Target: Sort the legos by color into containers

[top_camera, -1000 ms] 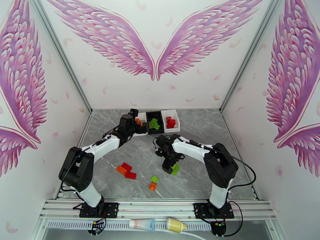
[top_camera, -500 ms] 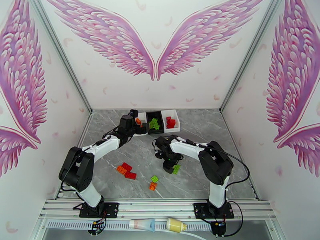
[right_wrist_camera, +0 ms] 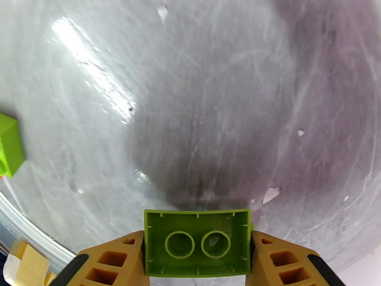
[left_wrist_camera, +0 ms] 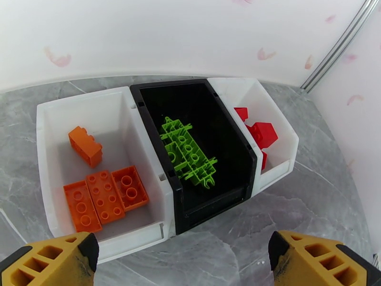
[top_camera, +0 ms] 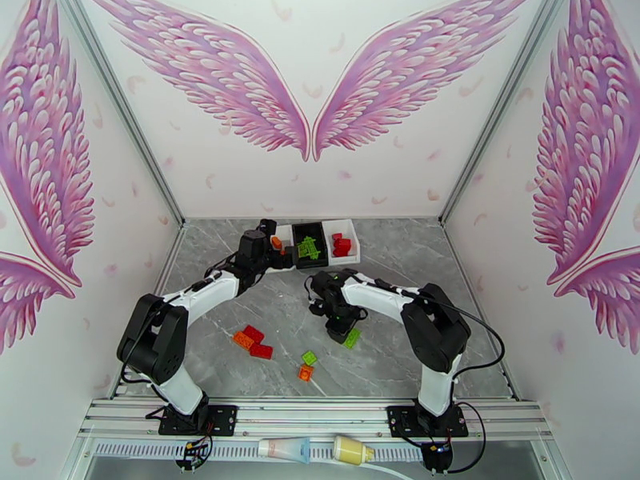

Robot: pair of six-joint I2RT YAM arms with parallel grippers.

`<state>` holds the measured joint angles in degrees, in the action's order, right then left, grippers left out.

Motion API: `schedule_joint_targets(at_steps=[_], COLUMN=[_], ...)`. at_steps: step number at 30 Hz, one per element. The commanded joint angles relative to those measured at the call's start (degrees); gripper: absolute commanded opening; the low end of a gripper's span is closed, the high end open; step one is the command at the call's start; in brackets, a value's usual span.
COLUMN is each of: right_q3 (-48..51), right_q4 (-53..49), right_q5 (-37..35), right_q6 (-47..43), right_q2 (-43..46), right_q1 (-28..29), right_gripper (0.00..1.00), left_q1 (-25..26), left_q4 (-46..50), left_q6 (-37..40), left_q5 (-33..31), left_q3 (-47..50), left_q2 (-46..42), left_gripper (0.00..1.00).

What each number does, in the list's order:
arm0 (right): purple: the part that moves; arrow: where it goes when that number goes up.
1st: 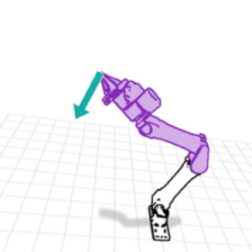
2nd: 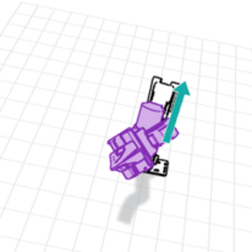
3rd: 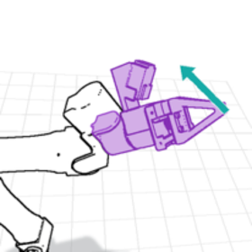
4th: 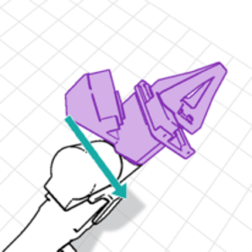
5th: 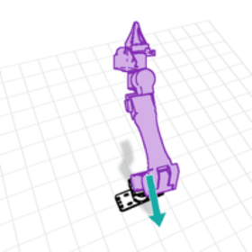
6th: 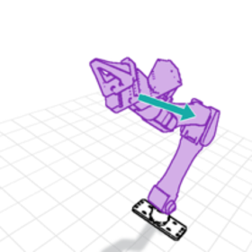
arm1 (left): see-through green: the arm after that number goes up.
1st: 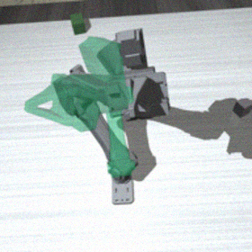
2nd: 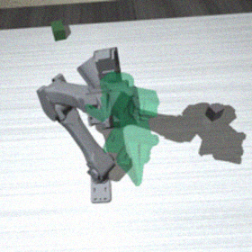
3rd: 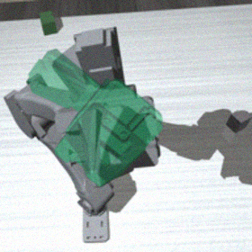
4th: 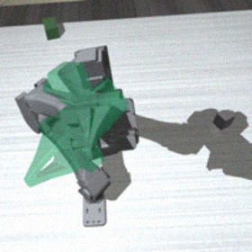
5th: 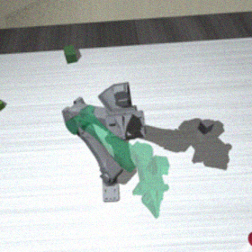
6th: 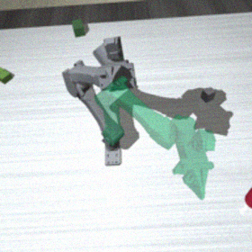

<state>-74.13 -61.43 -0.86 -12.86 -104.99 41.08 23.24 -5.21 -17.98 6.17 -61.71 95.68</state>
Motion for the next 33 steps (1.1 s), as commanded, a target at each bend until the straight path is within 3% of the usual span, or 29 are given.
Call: schedule_joint_targets(at_steps=[1,8,13,20,33], right_q3=[0.2,4.4,5.8,-4.7,-29.2], right_q4=[4.8,19.3,34.2,42.6,45.6], right_q5=[2.2,4.7,7.4,5.4,-0.6], right_q6=[2.8,9.2,16.0,18.8,18.2], right_q2=[5.9,14.7,14.9,1.3,-21.0], right_q1=[-1.4,-7.0,-11.3,-13.0,-13.1], right_gripper=[0.48,0.46,0.44,0.44,0.44], left_q1=[0.1,1.5,2.0,2.6,2.7], left_q4=[-2.3,-3.5,-4.0,-0.8,0.2], left_q6=[2.9,7.1,10.7,14.5,17.5], left_q5=[0.6,1.2,4.4,11.3,6.5], left_q3=[2.4,7.6,12.3,16.4,22.6], left_q2=[-4.0,-9.9,-14.1,-18.7,-26.6], left_gripper=[0.99,0.99,0.99,0.99,0.99])
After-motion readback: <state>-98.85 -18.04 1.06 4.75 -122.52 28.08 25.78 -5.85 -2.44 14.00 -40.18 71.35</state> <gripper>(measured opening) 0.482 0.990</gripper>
